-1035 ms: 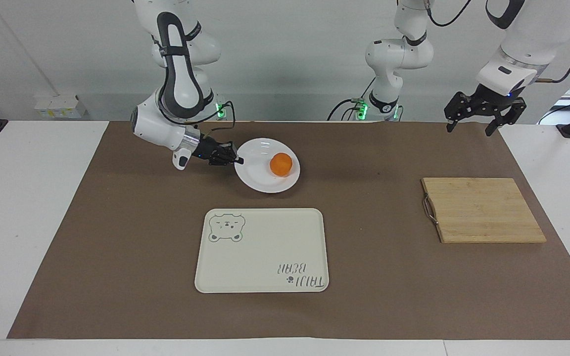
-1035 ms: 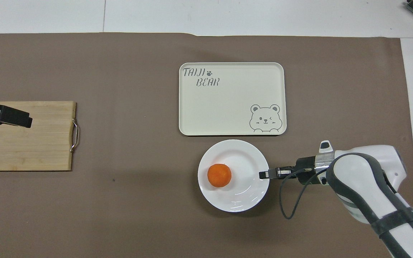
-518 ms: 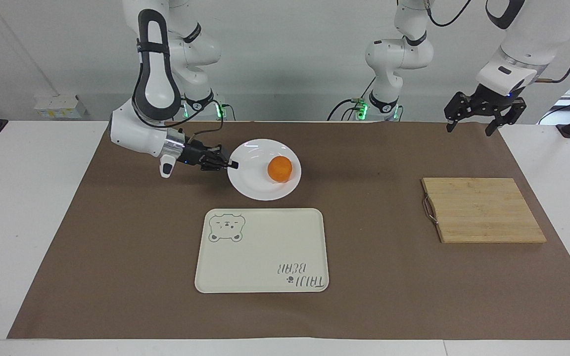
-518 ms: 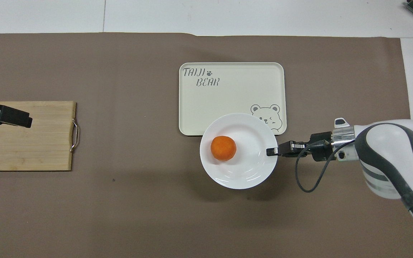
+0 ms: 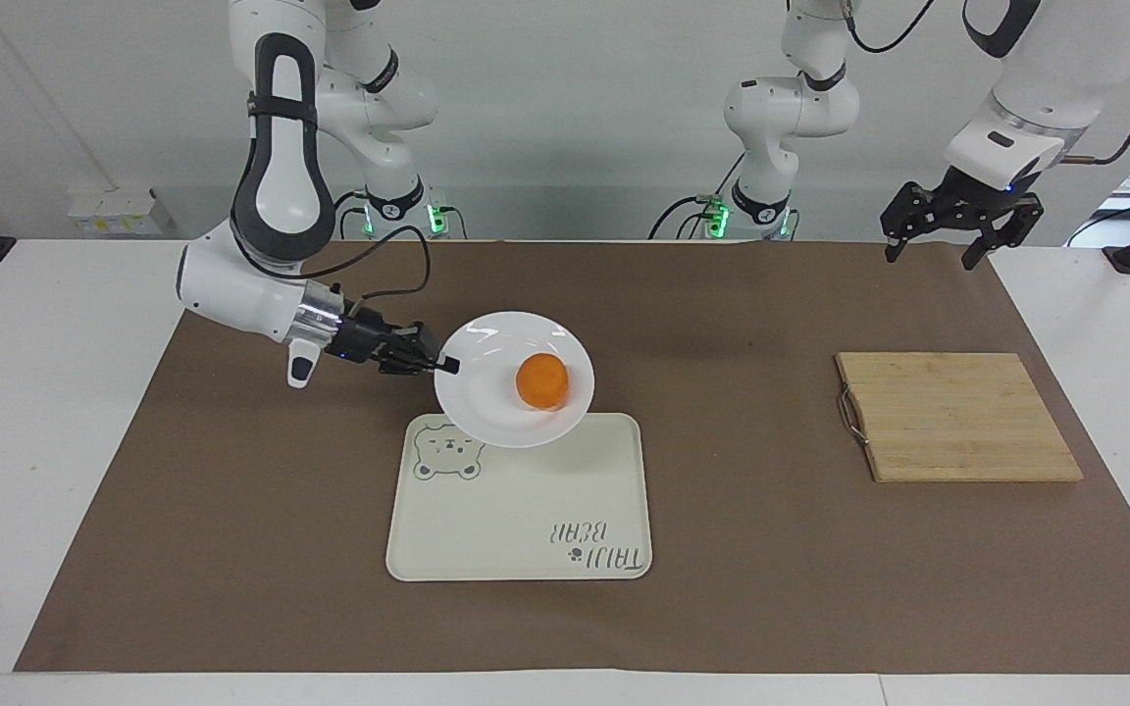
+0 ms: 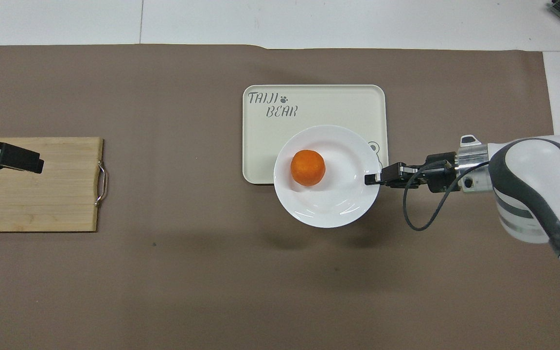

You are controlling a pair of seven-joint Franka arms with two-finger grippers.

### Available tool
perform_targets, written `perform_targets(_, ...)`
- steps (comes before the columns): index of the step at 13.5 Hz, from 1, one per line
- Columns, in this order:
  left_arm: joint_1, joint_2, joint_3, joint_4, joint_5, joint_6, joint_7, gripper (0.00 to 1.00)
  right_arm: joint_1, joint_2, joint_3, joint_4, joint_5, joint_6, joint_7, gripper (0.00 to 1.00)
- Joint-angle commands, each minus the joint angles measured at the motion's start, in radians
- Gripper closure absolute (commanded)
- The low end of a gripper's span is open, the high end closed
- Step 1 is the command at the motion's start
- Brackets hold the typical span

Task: Place orange and plate with both arms
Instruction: 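Carry the plate with the right gripper and lower it onto the tray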

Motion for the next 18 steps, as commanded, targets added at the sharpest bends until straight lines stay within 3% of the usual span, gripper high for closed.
perform_targets(1,0.008,0.000,-0.007,0.011,0.018,-0.010,-0.009,0.00,-0.005,0.145,0.007,0.160,0.092,-0.009,0.039,1.00)
perform_targets(4,0.007,0.000,-0.007,0.011,0.018,-0.010,-0.009,0.00,0.006,0.242,0.019,0.265,0.106,0.078,0.088,1.00)
perform_targets(6,0.007,0.000,-0.007,0.011,0.018,-0.010,-0.009,0.00,0.033,0.251,0.022,0.266,0.106,0.130,0.091,1.00)
perform_targets(12,0.007,0.000,-0.007,0.011,0.018,-0.010,-0.009,0.00,0.034,0.348,0.025,0.262,0.101,0.124,-0.010,1.00)
perform_targets(18,0.007,0.000,-0.007,0.011,0.018,-0.010,-0.010,0.00,0.060,0.354,0.022,0.227,0.063,0.161,-0.027,1.00)
